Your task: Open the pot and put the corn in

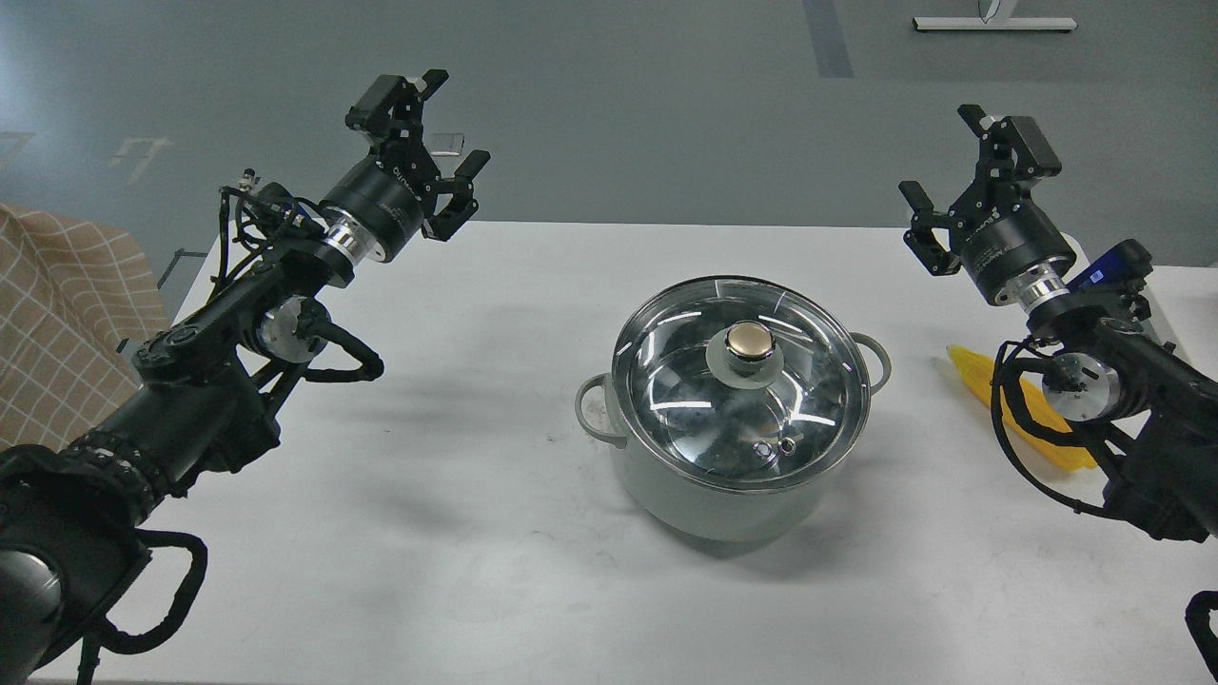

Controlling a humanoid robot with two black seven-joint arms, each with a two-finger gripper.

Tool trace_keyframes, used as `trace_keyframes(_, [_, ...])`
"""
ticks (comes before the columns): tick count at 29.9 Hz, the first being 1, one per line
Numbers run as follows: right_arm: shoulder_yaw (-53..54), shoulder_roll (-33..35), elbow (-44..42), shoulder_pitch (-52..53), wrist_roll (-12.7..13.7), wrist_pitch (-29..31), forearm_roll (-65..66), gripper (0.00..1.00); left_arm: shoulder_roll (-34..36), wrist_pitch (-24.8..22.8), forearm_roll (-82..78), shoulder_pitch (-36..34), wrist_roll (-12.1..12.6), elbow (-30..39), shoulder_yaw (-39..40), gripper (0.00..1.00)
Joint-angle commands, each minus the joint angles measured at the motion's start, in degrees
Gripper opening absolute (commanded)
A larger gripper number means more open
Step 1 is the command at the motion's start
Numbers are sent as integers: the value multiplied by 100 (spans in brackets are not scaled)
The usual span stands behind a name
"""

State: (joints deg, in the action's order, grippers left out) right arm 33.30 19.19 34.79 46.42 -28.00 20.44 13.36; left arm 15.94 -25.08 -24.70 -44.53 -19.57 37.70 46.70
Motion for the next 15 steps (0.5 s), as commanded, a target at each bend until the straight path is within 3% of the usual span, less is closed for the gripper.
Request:
trace_keyframes(1, [1, -20, -7, -10, 0, -5, 0, 100, -3, -58, -8, 23, -3, 18, -20, 98])
trace_keyframes(6, [27, -38, -7, -10, 0, -5, 0, 100, -30, -287, 1, 15, -257, 27, -3, 98])
trace_keyframes(15, [97, -47, -7, -1, 0, 4, 9, 100, -65, -292, 1, 15, -276, 1, -37, 98])
